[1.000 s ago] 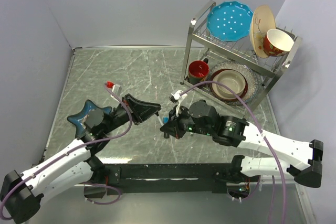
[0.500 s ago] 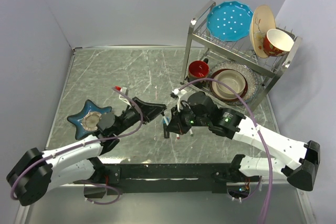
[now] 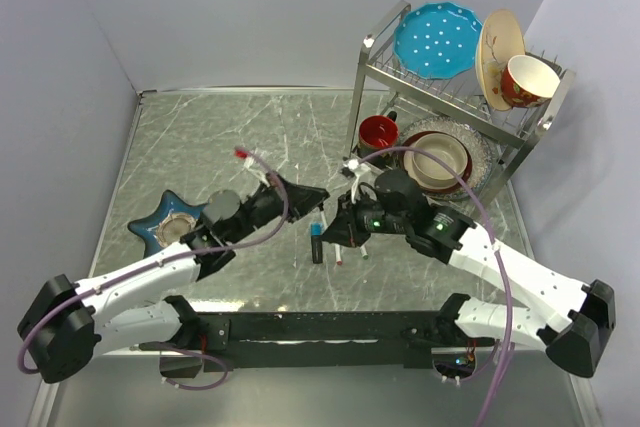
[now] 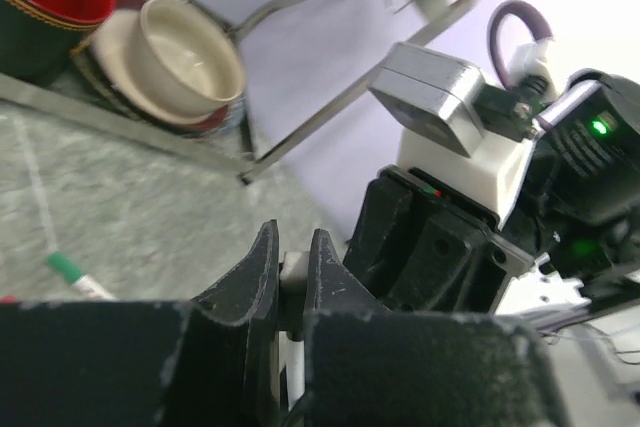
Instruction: Insert the pens into the pen caps
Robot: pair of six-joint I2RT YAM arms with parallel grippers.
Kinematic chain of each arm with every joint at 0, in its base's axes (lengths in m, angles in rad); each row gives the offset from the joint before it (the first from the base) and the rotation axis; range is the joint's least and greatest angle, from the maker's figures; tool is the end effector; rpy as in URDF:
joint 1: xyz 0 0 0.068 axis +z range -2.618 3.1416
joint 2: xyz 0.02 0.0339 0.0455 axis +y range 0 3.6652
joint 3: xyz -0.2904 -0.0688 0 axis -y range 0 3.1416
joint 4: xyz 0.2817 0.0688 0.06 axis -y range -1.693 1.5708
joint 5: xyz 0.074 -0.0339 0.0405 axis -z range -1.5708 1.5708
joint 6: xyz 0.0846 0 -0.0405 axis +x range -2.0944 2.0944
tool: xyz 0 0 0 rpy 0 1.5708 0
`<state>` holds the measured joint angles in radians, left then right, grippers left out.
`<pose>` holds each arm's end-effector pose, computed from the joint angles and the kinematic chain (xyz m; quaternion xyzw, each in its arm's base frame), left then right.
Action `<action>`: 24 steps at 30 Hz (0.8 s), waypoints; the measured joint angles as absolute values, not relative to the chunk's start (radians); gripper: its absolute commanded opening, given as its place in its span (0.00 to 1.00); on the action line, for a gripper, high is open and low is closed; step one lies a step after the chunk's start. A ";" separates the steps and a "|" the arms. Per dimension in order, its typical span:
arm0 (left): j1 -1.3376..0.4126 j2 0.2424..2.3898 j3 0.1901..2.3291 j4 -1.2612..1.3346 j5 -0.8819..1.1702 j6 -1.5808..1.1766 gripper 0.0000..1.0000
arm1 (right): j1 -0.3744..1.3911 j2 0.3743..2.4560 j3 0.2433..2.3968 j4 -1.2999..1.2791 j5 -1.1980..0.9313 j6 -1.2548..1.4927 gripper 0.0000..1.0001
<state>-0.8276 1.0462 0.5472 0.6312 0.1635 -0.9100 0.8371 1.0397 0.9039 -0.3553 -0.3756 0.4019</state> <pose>0.1974 -0.2352 0.3035 0.0343 0.6586 -0.6072 0.4431 0.1744 0.2397 0.3132 -0.2756 0.8021 0.4236 0.3181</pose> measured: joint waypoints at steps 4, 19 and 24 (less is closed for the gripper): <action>-0.822 1.066 0.702 0.385 0.211 -0.849 0.01 | 0.814 0.956 0.794 -0.163 -0.358 0.451 0.41; -0.606 1.301 0.901 -0.144 0.149 -0.664 0.01 | 0.800 0.440 0.582 -0.075 -0.242 0.554 0.95; -0.602 1.427 0.887 -0.168 0.107 -0.663 0.03 | 0.800 0.411 0.583 -0.133 -0.181 0.561 0.95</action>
